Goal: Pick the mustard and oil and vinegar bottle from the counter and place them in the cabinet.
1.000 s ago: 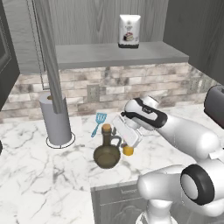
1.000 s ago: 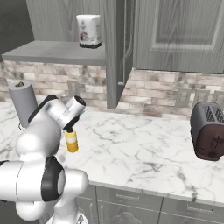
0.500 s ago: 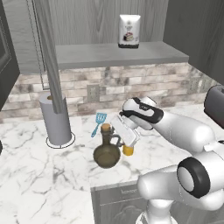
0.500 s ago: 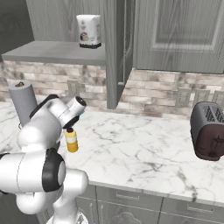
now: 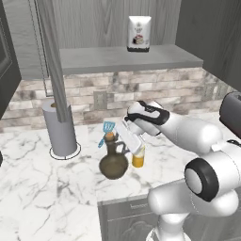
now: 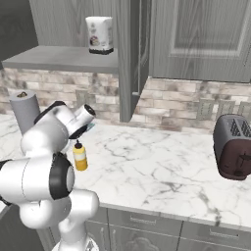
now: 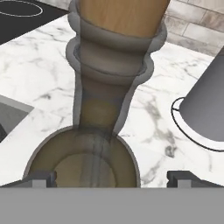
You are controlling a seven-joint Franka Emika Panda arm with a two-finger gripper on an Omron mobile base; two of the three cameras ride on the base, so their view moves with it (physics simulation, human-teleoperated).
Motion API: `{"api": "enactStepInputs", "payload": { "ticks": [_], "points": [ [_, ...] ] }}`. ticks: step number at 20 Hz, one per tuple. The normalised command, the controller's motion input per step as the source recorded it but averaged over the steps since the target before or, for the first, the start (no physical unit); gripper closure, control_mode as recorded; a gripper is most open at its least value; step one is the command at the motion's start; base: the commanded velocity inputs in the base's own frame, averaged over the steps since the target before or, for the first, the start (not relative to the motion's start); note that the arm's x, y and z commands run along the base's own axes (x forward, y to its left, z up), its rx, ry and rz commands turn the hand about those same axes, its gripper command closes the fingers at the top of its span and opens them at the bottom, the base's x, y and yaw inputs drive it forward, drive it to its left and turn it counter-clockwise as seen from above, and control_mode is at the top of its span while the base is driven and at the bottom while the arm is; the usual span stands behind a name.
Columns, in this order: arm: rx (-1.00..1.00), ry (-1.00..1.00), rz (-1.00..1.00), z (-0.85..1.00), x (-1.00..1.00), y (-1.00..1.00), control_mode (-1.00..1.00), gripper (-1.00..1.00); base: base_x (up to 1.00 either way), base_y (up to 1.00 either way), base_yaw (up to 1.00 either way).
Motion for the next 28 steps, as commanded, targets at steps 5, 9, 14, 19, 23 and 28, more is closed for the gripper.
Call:
{"api": "enactStepInputs", "payload": {
  "ticks": [5, 9, 14, 19, 23, 28],
  "points": [
    [0.00, 0.00, 0.00, -0.44, 0.00, 0.34, -1.00, -1.00, 0.00, 0.00, 0.00],
    [-0.06, 0.00, 0.00, -0.60, -0.09, 0.35, -1.00, -1.00, 0.00, 0.00, 0.00],
    [-0.19, 0.01, 0.00, -0.82, -0.20, 0.38, -1.00, 1.00, 0.00, 0.00, 0.00],
    [-0.21, 0.01, 0.00, -0.90, -0.38, 0.25, -1.00, 1.00, 0.00, 0.00, 0.00],
    [-0.10, -0.02, 0.00, -0.49, -0.68, 0.03, -1.00, 1.00, 0.00, 0.00, 0.00],
    [0.00, -0.13, 0.00, -0.01, -0.94, 0.00, -1.00, 1.00, 0.00, 0.00, 0.00]
  ]
}}
